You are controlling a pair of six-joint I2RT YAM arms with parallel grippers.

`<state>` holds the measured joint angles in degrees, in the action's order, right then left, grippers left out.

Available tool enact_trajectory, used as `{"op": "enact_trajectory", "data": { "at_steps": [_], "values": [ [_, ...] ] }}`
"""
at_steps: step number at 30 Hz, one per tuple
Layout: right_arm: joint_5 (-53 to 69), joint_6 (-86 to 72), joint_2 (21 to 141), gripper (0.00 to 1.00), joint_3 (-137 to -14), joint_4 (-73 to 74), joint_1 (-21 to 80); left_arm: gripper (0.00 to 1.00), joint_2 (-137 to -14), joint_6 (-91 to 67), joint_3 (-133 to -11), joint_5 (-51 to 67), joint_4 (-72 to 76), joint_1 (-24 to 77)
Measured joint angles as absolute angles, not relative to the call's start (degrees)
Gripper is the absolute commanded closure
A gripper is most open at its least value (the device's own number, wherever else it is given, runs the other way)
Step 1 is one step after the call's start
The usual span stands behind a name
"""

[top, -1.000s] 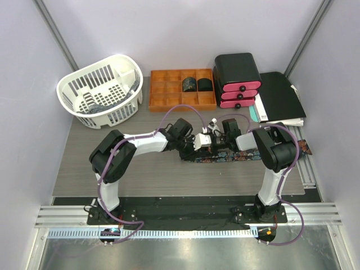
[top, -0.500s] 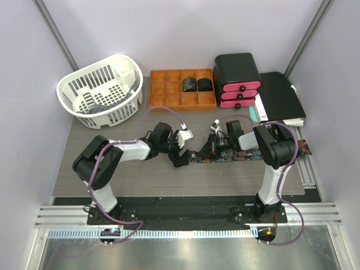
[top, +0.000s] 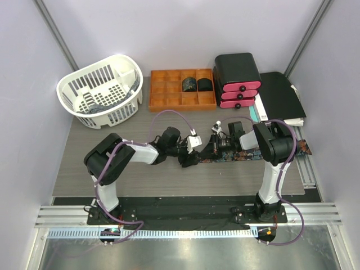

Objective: Roll the ties
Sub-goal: Roll the tie at the center of the board.

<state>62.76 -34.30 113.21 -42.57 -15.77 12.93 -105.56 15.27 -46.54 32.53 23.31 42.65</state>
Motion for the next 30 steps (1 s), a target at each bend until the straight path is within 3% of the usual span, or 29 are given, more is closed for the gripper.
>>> {"op": "enact_trajectory", "data": {
  "at_steps": [3,5,8,18,26,29,30],
  "values": [
    [63.26,-34.20,113.51,0.98,-42.89,-15.35,12.84,0.65,-106.26,17.67,-47.46,32.05,22.83,43.51],
    [63.66,-34.06,113.62,0.87,-43.16,-14.79,12.75,0.75,-106.48,19.29,-48.60,31.66,20.91,43.66],
    [63.81,-33.61,113.60,0.73,-43.94,-12.82,12.53,0.82,-106.52,21.67,-50.87,31.55,15.94,43.90],
    [60.40,-31.07,107.77,0.52,-46.52,-3.75,10.50,0.81,-108.09,24.69,-58.48,28.18,3.73,44.66],
    [58.37,-33.93,104.36,0.51,-45.74,-6.02,12.91,0.76,-109.03,25.85,-61.63,26.92,-0.95,45.43],
    [56.93,-33.76,104.36,0.56,-45.36,-5.82,14.22,0.75,-109.25,26.24,-62.35,26.70,-2.11,45.50],
    [56.47,-33.28,104.36,0.63,-45.39,-5.52,14.41,0.75,-109.27,26.30,-62.46,26.61,-2.35,45.52]
  ]
}}
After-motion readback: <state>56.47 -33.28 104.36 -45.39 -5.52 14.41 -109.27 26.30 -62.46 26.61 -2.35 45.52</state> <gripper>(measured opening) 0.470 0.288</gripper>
